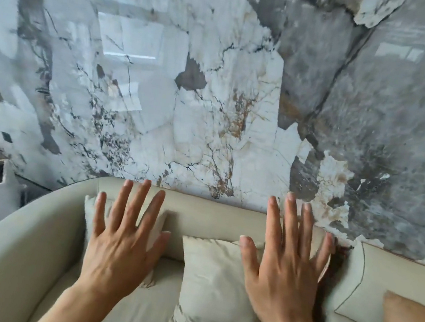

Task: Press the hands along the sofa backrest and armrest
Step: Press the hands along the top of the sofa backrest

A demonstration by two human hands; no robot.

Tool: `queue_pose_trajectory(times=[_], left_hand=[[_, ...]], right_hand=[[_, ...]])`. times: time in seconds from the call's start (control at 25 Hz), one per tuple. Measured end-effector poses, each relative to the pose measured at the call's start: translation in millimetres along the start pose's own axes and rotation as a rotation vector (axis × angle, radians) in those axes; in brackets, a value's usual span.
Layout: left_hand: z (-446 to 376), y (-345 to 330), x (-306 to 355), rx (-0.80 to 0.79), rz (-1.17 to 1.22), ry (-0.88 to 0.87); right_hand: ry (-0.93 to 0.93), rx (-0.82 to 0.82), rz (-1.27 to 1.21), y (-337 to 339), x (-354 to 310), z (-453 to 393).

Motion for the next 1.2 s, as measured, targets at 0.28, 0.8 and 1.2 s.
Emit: queue_pose_trajectory(times=[0.28,0.8,1.2], left_hand=[[37,61,-51,-0.007,-0.191,0.097],[93,88,-169,-0.032,-0.269,0.215],[94,71,-352,-0.045,-0.118,0.216]], right_hand=[[0.090,-0.013,-0.192,7,-74,2],[0.187,-0.087,-0.274,-22,-206,28],[0.135,-0.079,-0.098,-39,-370,36]])
Point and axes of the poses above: each hand's wrist, its own z-axis away from the middle knuckle, its own y-axis out of the back of the hand, x = y × z, the point moved 1 cm from there along -z, towards the middle knuckle, and after that the axes turned 8 degrees about x, right-handed, at the moved point
